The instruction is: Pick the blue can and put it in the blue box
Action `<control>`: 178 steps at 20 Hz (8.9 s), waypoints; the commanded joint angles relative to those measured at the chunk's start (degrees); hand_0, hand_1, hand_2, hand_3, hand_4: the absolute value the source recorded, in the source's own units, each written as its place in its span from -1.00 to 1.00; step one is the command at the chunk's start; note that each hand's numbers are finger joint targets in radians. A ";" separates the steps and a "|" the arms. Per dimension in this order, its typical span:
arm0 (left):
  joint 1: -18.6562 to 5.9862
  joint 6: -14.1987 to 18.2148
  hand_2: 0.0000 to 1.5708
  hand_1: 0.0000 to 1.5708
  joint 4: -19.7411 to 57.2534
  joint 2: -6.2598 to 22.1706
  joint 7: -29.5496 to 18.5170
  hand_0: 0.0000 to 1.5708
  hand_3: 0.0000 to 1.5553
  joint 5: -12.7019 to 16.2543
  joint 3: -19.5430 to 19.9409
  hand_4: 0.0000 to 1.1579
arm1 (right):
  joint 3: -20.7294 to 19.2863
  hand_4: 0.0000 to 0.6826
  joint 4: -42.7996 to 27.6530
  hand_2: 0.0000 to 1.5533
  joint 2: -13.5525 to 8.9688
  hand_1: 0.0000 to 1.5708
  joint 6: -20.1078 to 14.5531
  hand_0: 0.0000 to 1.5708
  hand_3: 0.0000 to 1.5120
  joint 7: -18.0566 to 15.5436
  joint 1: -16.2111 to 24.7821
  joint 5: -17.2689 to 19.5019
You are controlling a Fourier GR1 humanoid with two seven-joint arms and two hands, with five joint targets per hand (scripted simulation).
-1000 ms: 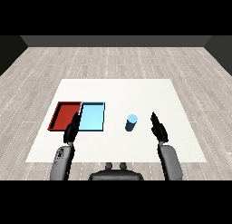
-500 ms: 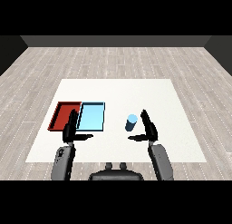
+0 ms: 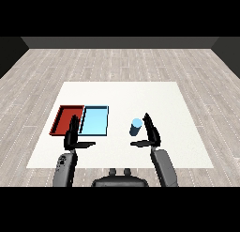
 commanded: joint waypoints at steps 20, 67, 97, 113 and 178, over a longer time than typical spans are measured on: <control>-0.43 2.49 -1.00 -1.00 -5.33 -0.30 4.98 -1.00 -1.00 -1.91 -1.86 -1.00 | -6.10 -1.00 11.96 -1.00 -0.09 -1.00 -0.62 -1.00 -1.00 1.55 -7.53 -3.18; 2.22 2.11 -1.00 -1.00 -7.67 1.01 3.03 -1.00 -1.00 -1.56 -0.23 -1.00 | -1.17 -1.00 38.00 -0.36 0.21 -1.00 -10.59 -1.00 -1.00 -7.72 -21.20 -17.27; -2.25 3.05 -1.00 -1.00 -0.33 -2.32 1.78 -1.00 -1.00 -3.03 -7.85 -1.00 | 7.81 0.58 26.71 0.89 0.20 0.84 -21.79 0.84 0.81 -5.92 -25.12 -10.17; -8.63 5.37 -1.00 -1.00 4.63 -2.36 3.79 -1.00 -1.00 -0.03 -11.82 -1.00 | 3.30 0.66 11.25 0.89 -6.61 0.87 -13.78 0.87 0.82 4.22 -21.51 -8.12; -36.11 26.70 -1.00 -1.00 34.61 -2.36 -1.47 -1.00 -1.00 21.92 -36.60 -1.00 | 15.06 0.53 13.09 0.86 0.20 0.82 -18.70 0.82 0.79 4.61 -29.01 -9.64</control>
